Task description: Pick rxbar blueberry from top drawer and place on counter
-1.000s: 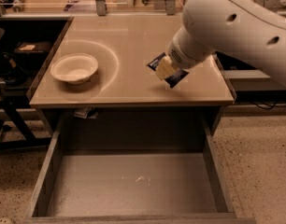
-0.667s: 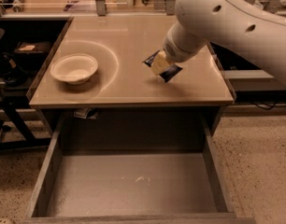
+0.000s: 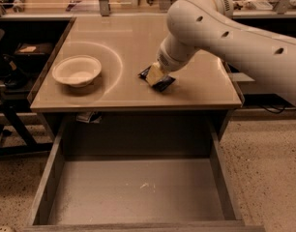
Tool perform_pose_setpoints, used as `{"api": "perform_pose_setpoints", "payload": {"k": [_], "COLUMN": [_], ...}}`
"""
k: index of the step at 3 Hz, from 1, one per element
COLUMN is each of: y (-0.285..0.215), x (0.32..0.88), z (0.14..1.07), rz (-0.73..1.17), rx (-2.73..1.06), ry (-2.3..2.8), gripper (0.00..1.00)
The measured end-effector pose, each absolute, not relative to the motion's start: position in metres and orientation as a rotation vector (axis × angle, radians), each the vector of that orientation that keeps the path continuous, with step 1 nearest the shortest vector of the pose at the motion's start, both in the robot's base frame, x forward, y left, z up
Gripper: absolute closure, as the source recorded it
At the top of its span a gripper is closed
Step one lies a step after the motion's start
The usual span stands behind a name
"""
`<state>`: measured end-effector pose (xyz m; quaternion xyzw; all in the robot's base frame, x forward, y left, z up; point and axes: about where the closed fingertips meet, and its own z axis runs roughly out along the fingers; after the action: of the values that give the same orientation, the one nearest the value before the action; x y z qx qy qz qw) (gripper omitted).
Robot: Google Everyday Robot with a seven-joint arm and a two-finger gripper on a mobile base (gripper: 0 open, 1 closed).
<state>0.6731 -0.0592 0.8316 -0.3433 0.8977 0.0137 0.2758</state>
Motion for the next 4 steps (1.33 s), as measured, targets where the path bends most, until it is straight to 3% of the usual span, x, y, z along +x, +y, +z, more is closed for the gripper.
{"api": "perform_pose_setpoints", "payload": {"k": [1,2,4], "y": [-0.0587,-0.0587,-0.0587], "x": [0.6738,0.6738,0.6738], "z": [0.8279,0.8279,0.8278], "rz": [0.040,0.040,0.040], "rx": [-0.924,-0.924,-0.924], "ry": [2.417,2.417,2.417], "gripper": [1.00,0.82,0.36]}}
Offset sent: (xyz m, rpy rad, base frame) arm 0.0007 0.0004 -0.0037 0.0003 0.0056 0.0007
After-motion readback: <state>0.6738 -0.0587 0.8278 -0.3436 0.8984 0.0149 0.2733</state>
